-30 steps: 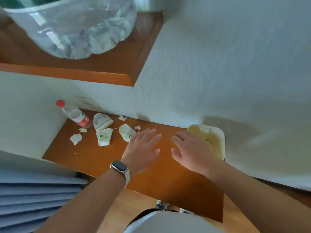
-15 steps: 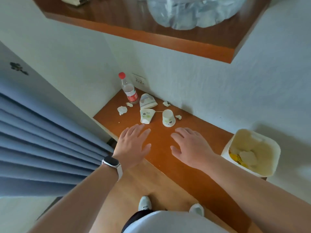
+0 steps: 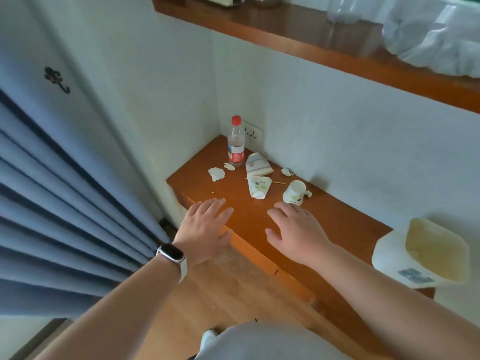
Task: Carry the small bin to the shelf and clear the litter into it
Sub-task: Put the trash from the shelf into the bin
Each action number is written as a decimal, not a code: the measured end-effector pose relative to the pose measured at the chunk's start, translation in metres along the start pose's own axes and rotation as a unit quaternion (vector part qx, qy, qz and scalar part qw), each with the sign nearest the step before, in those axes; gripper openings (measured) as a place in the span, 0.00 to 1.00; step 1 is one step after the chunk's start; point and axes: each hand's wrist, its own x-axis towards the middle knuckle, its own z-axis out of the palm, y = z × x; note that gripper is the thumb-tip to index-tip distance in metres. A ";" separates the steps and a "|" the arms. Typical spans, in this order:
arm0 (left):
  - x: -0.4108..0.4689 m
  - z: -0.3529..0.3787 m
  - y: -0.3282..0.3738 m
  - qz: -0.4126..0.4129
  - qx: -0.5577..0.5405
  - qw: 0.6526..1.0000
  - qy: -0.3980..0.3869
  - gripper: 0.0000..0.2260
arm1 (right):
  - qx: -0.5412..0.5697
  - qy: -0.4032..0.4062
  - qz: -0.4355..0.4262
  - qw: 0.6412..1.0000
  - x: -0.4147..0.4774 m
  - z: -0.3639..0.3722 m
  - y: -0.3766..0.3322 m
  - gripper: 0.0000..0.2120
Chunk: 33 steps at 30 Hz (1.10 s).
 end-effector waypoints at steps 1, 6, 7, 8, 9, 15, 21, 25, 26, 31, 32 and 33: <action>-0.004 0.002 -0.013 0.004 -0.005 1.000 0.002 0.23 | -0.006 -0.001 0.005 1.000 0.005 0.001 -0.013 0.22; -0.024 0.012 -0.071 0.008 -0.020 1.000 0.019 0.22 | -0.029 -0.013 0.015 0.999 0.025 0.008 -0.063 0.24; -0.028 0.014 -0.081 0.007 -0.024 0.999 0.021 0.22 | -0.033 -0.013 0.013 0.999 0.028 0.009 -0.070 0.24; -0.032 0.016 -0.089 0.008 -0.027 0.999 0.022 0.22 | -0.036 -0.013 0.011 0.999 0.031 0.009 -0.077 0.24; -0.035 0.018 -0.096 0.008 -0.026 0.999 0.023 0.22 | -0.038 -0.014 0.009 0.999 0.034 0.010 -0.083 0.24; -0.033 0.025 -0.121 0.003 -0.025 0.999 0.027 0.22 | -0.067 -0.025 0.008 0.997 0.052 0.014 -0.103 0.27; -0.012 0.035 -0.128 0.006 -0.032 0.999 0.007 0.21 | -0.059 -0.046 0.002 0.997 0.077 0.031 -0.093 0.27; 0.010 0.036 -0.134 0.010 -0.027 0.999 -0.031 0.22 | -0.039 -0.065 -0.004 0.997 0.107 0.041 -0.079 0.27; 0.016 0.036 -0.135 0.012 -0.027 0.999 -0.042 0.22 | -0.033 -0.069 -0.003 0.997 0.114 0.043 -0.076 0.27; 0.058 0.035 -0.137 0.026 -0.014 0.997 -0.070 0.21 | -0.006 -0.063 0.003 0.998 0.149 0.043 -0.053 0.26; 0.068 0.035 -0.137 0.026 -0.016 0.997 -0.074 0.21 | -0.001 -0.062 0.008 0.998 0.155 0.042 -0.046 0.26; 0.077 0.035 -0.136 0.026 -0.018 0.996 -0.078 0.22 | 0.004 -0.060 0.013 0.998 0.159 0.042 -0.039 0.26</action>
